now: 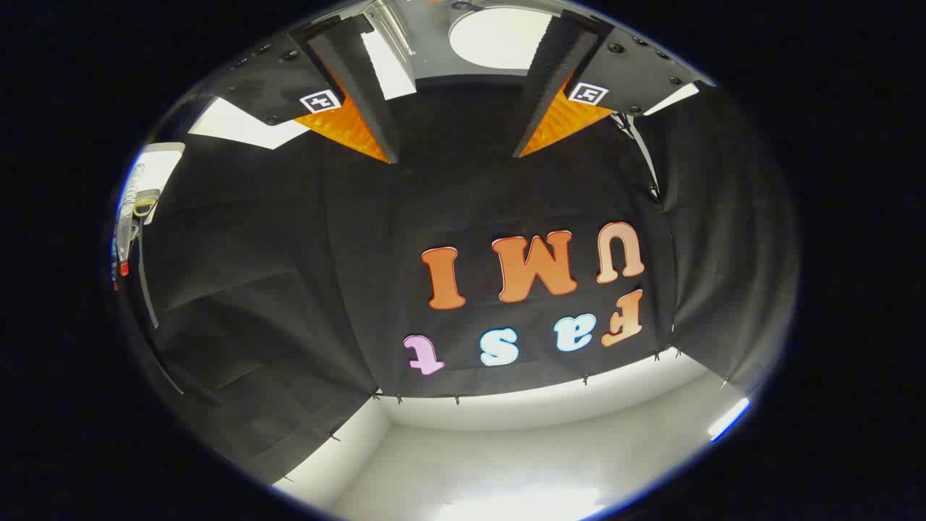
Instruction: Open the toilet lid.
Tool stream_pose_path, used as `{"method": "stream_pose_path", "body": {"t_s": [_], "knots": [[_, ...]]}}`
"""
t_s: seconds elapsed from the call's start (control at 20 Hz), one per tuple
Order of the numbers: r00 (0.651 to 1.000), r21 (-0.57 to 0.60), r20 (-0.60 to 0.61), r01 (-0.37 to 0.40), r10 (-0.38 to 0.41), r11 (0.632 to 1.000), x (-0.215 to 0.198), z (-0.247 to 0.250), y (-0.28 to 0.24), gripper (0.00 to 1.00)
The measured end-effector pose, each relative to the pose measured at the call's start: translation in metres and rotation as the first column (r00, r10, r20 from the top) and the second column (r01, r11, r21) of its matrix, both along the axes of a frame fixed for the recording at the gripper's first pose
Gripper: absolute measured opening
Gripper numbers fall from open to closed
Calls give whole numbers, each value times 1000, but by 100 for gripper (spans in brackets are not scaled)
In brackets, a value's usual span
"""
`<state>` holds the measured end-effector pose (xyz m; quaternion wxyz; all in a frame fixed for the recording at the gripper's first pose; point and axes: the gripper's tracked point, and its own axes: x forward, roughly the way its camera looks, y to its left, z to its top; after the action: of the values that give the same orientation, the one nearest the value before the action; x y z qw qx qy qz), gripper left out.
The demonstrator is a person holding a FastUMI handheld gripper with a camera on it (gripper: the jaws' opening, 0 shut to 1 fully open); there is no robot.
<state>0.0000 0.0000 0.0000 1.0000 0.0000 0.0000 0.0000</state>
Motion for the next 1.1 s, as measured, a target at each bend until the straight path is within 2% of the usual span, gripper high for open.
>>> {"method": "stream_pose_path", "body": {"t_s": [0.2, 0.45, 0.6, 0.8, 1.1], "knots": [[999, -21, 16, 41, -41, 999, 1, 5, -22, 98], [997, 11, -36, 73, -73, 997, -10, -20, -40, 98], [999, 23, -15, 49, -49, 999, -25, -13, -26, 98], [1000, -45, 9, 6, -6, 999, -42, -6, -3, 98], [999, 6, 41, -6, 5, 1000, -48, -2, 2, 98]]}}
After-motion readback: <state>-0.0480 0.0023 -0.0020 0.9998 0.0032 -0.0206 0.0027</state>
